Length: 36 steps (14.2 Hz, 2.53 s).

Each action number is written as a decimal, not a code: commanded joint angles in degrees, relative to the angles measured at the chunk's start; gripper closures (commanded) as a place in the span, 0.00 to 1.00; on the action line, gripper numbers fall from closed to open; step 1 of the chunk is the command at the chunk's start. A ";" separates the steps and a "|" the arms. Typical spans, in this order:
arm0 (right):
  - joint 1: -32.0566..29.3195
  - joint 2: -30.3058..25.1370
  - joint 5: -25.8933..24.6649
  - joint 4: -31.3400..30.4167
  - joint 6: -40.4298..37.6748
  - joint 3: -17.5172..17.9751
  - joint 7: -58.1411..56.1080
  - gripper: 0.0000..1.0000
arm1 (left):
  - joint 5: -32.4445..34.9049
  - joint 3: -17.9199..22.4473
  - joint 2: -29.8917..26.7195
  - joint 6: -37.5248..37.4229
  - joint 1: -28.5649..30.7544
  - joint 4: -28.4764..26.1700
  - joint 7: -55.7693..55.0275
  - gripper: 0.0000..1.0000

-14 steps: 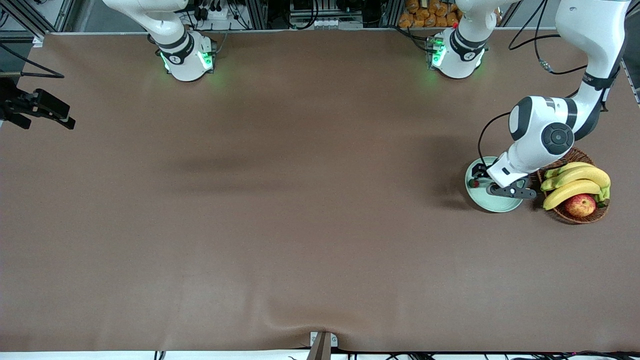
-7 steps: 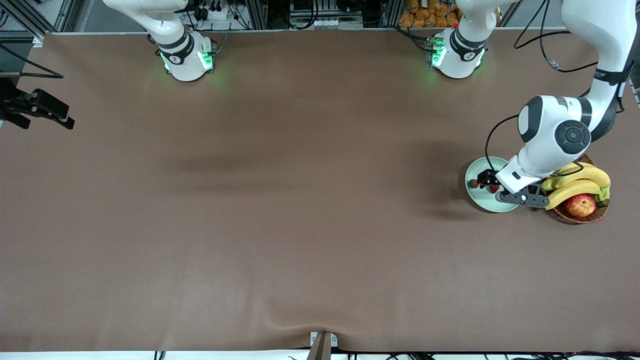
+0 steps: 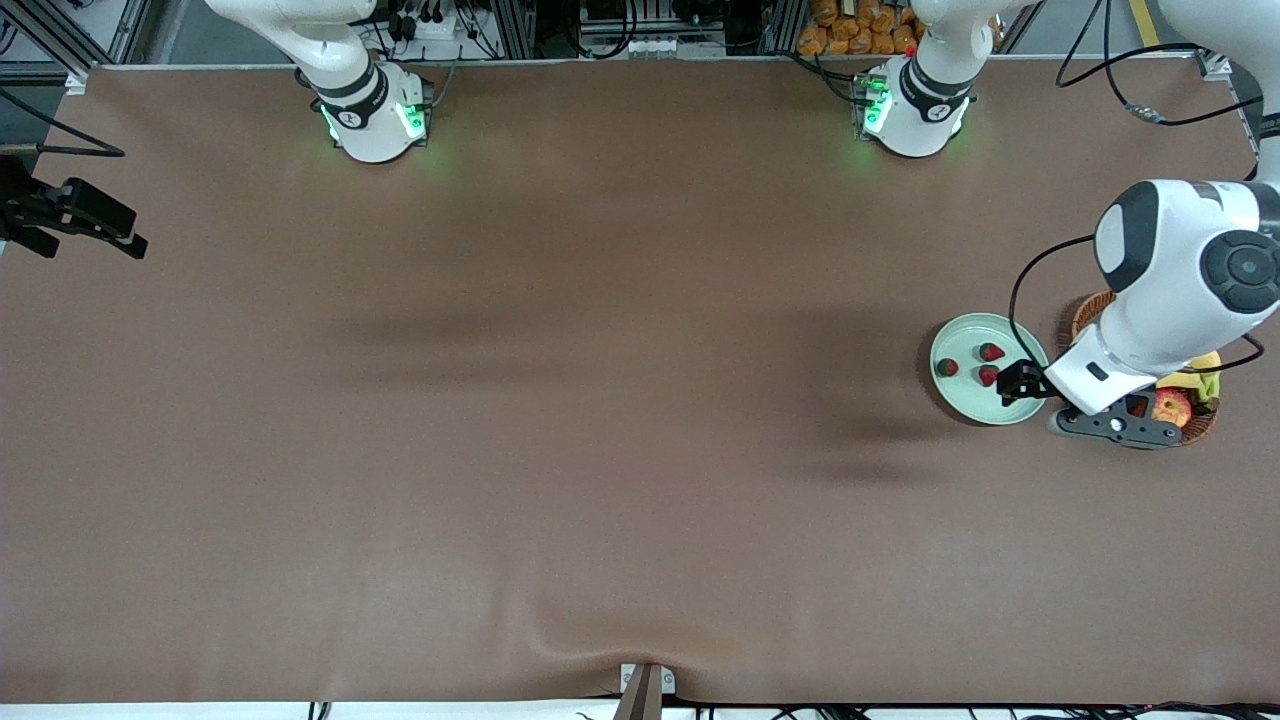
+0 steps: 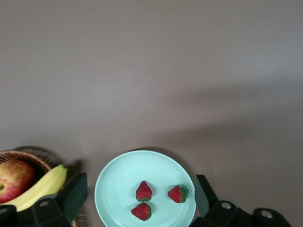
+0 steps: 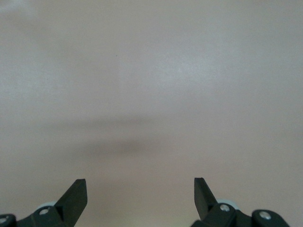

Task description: Collect all strawberries into plate

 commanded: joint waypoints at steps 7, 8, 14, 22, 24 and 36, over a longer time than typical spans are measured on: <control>-1.96 -0.22 0.06 0.43 -2.19 0.46 0.14 0.00 | 0.66 5.38 1.14 -1.52 -7.67 6.00 -0.14 0.00; -1.87 -0.22 0.06 0.52 -2.63 0.47 -0.03 0.00 | 0.58 8.28 0.62 -1.52 -9.96 6.52 -0.05 0.00; -1.25 -0.48 -0.02 0.43 -3.25 0.90 -0.30 0.00 | -3.46 15.59 -4.92 -4.94 -17.53 6.88 -0.31 0.00; -1.16 -0.66 -0.02 0.43 -3.69 0.99 -0.30 0.00 | -6.27 16.39 -11.94 -24.44 -18.68 14.96 -2.41 0.00; -1.16 -0.66 -0.02 0.43 -3.69 0.99 -0.30 0.00 | -7.33 16.39 -14.32 -26.30 -18.68 14.88 -3.12 0.00; -1.16 -0.57 -0.02 0.43 -3.60 1.08 -0.30 0.00 | -9.88 19.73 -13.10 -28.41 -20.53 17.25 -3.56 0.00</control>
